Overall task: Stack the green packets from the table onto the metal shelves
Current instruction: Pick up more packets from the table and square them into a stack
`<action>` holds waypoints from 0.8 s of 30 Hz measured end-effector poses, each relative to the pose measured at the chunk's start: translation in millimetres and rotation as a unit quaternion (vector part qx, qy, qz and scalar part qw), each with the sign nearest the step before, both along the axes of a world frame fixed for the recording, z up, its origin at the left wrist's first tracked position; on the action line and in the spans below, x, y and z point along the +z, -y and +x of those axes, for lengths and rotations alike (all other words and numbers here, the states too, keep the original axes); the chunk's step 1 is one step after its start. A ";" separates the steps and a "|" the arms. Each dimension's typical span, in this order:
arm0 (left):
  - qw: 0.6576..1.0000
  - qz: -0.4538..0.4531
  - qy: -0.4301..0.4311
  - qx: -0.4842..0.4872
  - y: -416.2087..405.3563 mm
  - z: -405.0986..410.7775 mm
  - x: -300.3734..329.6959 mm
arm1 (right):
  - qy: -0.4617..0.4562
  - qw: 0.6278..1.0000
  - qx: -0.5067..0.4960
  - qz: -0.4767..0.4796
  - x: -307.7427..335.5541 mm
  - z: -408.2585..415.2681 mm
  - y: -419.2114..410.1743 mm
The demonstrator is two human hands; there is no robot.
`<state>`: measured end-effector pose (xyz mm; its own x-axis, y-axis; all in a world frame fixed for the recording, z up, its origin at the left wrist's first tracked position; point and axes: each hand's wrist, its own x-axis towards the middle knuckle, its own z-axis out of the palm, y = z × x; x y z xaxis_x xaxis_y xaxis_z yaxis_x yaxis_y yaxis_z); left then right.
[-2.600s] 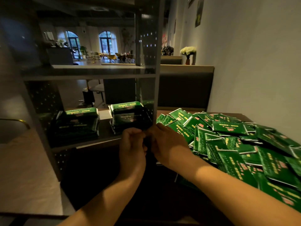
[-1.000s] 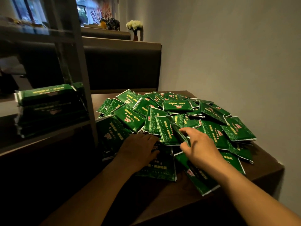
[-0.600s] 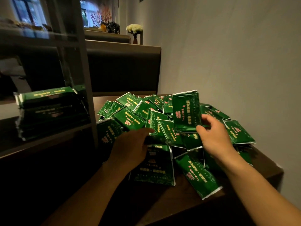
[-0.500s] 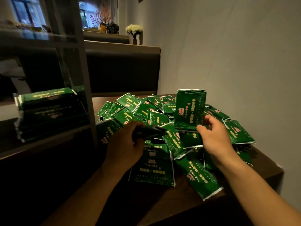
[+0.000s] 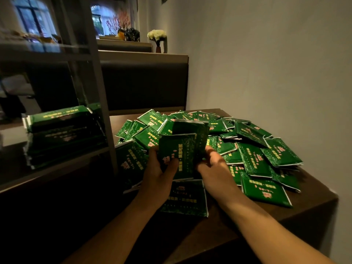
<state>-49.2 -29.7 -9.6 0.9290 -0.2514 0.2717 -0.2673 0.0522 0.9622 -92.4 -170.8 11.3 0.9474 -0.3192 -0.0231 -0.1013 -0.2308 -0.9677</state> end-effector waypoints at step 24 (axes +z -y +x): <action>0.992 -0.090 -0.083 0.015 -0.5 5.4 -1.3 | -0.033 0.920 -0.052 -0.387 -8.0 21.9 37.7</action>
